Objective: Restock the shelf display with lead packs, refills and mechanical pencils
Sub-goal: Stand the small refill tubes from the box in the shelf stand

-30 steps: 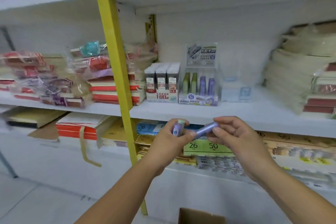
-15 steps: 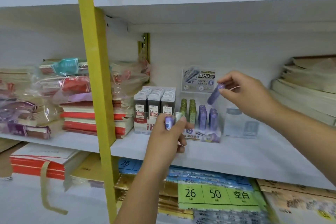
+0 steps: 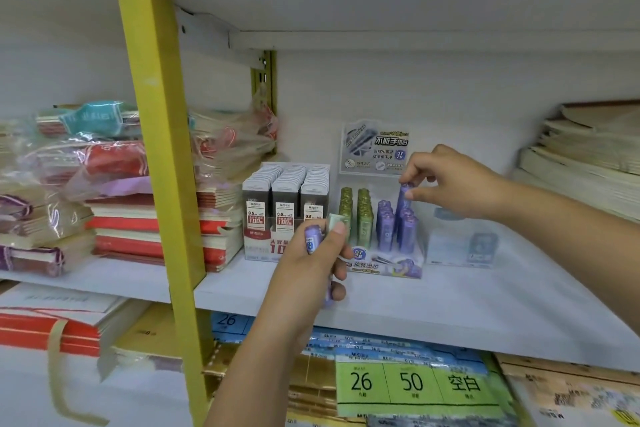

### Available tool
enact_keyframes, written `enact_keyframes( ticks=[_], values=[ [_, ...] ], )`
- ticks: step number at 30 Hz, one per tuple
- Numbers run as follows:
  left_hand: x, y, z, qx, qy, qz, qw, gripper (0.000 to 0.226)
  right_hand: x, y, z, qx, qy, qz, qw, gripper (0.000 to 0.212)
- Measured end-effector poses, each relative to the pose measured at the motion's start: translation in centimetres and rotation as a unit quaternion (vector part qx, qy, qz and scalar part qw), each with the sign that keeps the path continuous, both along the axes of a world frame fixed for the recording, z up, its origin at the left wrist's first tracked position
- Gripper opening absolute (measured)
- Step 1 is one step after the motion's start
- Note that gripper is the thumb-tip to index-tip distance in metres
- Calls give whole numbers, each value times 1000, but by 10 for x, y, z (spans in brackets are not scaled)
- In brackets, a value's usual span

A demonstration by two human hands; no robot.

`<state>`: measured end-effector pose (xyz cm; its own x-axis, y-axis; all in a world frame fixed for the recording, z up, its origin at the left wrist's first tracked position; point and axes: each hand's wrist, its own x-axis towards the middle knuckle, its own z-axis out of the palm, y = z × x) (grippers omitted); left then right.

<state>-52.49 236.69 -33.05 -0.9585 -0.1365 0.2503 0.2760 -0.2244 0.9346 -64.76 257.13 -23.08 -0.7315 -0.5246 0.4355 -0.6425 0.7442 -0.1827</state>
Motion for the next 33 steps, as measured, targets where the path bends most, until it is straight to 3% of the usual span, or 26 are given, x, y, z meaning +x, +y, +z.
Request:
enact_keyframes(
  ticks=[8,11,14,17,20,24,26,30,33],
  values=[
    [4,2,2,-11,-13,-5,1000,15,-3,6,-3,35,-22,25,999,20],
    [5,1,3,22,-22,-18,999,12,-5,4,-8,76,8,-12,997,10],
    [7,1,6,91,-37,-45,994,21,3,1,-10,100,67,-20,993,18],
    [7,1,8,169,-37,-74,982,25,33,-6,-18,-51,142,4,989,22],
    [7,8,9,179,-30,-98,978,30,75,-17,-35,-204,54,66,975,17],
    [8,17,10,144,-20,-93,985,38,105,-26,-60,-274,-135,129,944,22],
    [9,19,10,131,-20,-81,988,34,108,-26,-65,-310,-178,135,924,30],
    [11,16,8,88,-20,-40,995,28,107,-21,-65,-339,-170,97,920,28],
    [10,10,7,-6,-6,34,999,23,106,-17,-61,-317,-129,70,937,31]
  ],
)
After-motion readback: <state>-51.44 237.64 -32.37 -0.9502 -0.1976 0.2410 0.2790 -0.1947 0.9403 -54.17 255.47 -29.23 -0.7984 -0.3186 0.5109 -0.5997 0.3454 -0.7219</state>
